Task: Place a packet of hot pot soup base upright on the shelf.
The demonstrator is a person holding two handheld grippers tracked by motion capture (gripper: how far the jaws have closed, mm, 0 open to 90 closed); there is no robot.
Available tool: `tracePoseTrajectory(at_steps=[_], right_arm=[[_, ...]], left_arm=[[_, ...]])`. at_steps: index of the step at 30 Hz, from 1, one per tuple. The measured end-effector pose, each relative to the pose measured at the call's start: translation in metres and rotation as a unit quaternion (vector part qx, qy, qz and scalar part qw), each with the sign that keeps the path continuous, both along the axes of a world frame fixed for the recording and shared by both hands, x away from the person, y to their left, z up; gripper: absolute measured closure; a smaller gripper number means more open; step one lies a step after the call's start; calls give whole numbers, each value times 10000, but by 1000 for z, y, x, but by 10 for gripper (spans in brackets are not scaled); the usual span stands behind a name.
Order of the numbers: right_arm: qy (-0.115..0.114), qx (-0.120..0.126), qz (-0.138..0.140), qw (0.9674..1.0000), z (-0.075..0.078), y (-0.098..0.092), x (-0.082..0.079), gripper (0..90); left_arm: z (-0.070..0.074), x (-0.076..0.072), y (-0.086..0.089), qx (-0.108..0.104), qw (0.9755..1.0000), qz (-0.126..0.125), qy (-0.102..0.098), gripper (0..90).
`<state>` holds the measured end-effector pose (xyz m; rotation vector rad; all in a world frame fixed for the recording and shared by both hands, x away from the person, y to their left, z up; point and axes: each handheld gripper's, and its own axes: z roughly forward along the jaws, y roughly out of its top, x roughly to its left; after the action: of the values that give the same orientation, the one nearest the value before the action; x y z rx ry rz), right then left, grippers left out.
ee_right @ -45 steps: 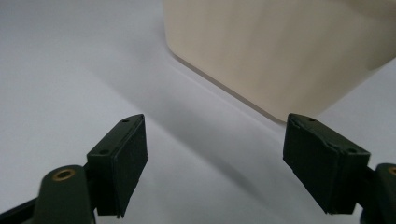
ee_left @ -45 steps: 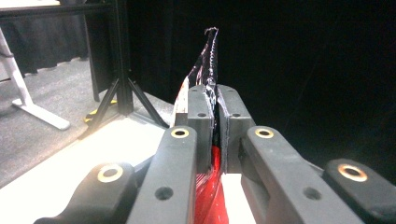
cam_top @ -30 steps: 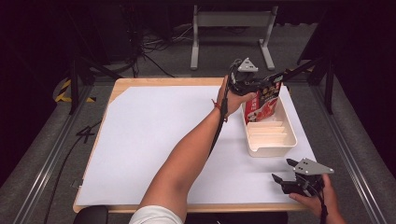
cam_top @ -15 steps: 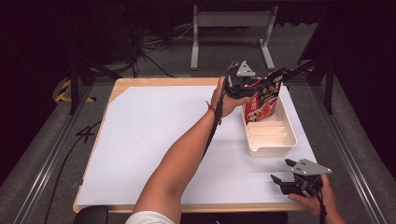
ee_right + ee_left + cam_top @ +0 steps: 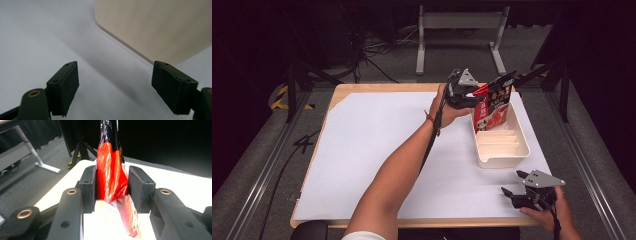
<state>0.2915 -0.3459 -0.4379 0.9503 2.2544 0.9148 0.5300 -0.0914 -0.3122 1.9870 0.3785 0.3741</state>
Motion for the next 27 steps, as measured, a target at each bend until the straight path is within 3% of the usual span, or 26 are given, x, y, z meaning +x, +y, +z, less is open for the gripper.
tracePoseTrajectory(at_steps=[5,6,15,18,22,27], right_arm=[[-10,13,-19,10000,0,0,0,220],[-9,5,-20,10000,0,0,0,219],[8,-17,9,10000,0,1,0,220],[14,-24,4,10000,0,1,0,220],[14,-30,-1,10000,0,2,0,220],[9,-38,-7,10000,0,2,0,220]], left_arm=[[0,-2,7,78,9999,28,-81,588],[1,-3,12,6,10000,-25,19,601],[1,-7,29,-59,10000,48,-41,621],[3,-11,36,28,9998,71,-172,619],[4,-14,40,46,9998,39,-173,610],[2,-22,47,257,9992,109,-290,577]])
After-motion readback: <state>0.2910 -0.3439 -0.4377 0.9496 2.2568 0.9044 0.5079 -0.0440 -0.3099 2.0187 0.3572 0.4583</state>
